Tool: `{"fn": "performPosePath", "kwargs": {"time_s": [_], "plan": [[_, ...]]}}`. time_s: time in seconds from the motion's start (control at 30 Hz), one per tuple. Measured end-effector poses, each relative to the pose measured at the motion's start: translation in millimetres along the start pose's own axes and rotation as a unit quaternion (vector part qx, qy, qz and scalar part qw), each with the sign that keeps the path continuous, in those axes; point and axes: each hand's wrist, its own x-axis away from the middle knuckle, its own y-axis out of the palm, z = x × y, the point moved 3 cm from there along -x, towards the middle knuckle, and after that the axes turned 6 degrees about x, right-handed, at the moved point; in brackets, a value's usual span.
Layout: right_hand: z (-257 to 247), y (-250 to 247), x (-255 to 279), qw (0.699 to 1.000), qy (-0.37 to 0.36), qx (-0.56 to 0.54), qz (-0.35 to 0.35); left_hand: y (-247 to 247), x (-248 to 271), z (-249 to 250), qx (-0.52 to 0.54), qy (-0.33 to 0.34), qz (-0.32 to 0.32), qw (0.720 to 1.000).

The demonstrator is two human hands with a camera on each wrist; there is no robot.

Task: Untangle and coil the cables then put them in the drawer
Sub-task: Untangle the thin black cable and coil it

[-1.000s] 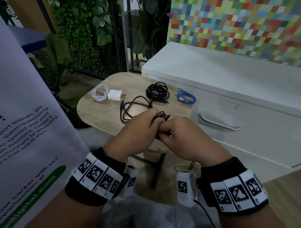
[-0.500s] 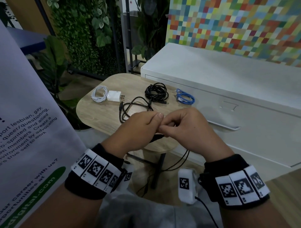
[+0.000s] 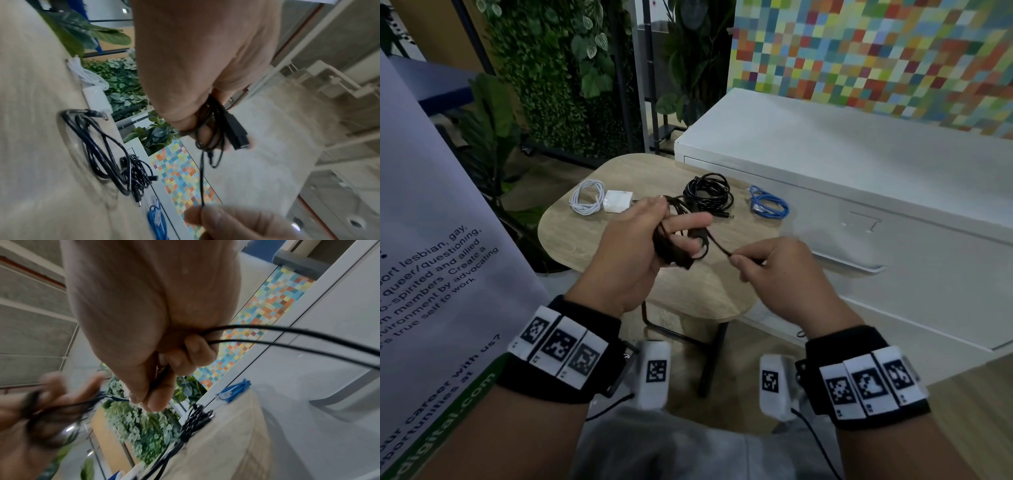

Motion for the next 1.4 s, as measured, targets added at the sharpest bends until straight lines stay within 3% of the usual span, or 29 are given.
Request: {"fn": "performPosePath", "kwargs": {"time_s": [0.1, 0.17, 0.2, 0.3, 0.33, 0.4, 0.53, 0.63, 0.73, 0.83, 1.0, 1.1, 1.17, 1.23, 1.3, 1.4], "plan": [[-18.8, 14.6, 4.0, 0.994, -0.062, 0.074, -0.042, 11.3, 1.2, -10.3, -0.073, 0.026, 0.002, 0.997], [-26.9, 19.3, 4.5, 0.985, -0.091, 0.132, -0.057, 11.9, 0.7, -19.3, -0.218, 0.065, -0.012, 0.974], [-28.8, 19.6, 4.7, 0.982, -0.099, 0.149, -0.065, 12.0, 1.1, -22.1, -0.319, 0.091, -0.039, 0.943], [-28.1, 16.2, 5.7, 0.975, -0.110, 0.173, -0.082, 13.7, 4.9, -26.1, -0.559, 0.114, -0.114, 0.813], [-27.1, 14.0, 6.0, 0.975, -0.109, 0.171, -0.086, 15.9, 7.3, -25.7, -0.593, 0.114, -0.122, 0.788], [-24.8, 11.1, 6.1, 0.978, -0.100, 0.155, -0.100, 21.0, 10.8, -24.2, -0.619, 0.107, -0.130, 0.767], [-24.5, 6.3, 8.9, 0.977, -0.094, 0.106, -0.160, 19.1, 8.2, -17.9, -0.605, 0.085, -0.137, 0.779], [-23.5, -0.3, 9.3, 0.979, -0.079, 0.073, -0.172, 15.2, 6.6, -17.0, -0.616, 0.061, -0.156, 0.770], [-22.3, -7.7, 6.6, 0.988, -0.048, 0.003, -0.147, 13.3, 6.9, -21.5, -0.610, 0.044, -0.181, 0.770], [-22.1, -9.0, 7.5, 0.989, -0.020, -0.061, -0.135, 9.5, 6.5, -22.7, -0.551, 0.042, -0.180, 0.814], [-13.7, -9.1, 7.2, 0.953, 0.057, -0.278, -0.104, 2.8, 2.9, -19.5, -0.526, 0.071, -0.148, 0.834], [-10.6, -15.1, 2.7, 0.959, 0.071, -0.267, -0.066, 3.4, 3.4, -20.5, -0.549, 0.057, -0.160, 0.818], [-7.5, -19.9, 1.3, 0.967, 0.071, -0.240, -0.047, 3.3, 3.6, -23.4, -0.538, 0.004, -0.180, 0.823], [-3.2, -22.9, 1.2, 0.972, 0.066, -0.223, -0.032, 2.2, 6.5, -25.1, -0.482, -0.047, -0.189, 0.854], [1.5, -22.3, 0.7, 0.978, 0.062, -0.198, -0.015, -0.8, 7.7, -25.2, -0.374, -0.068, -0.177, 0.908], [11.2, -18.4, -1.9, 0.988, 0.072, -0.133, 0.023, -5.1, 4.7, -22.6, -0.231, -0.035, -0.110, 0.966]]}}
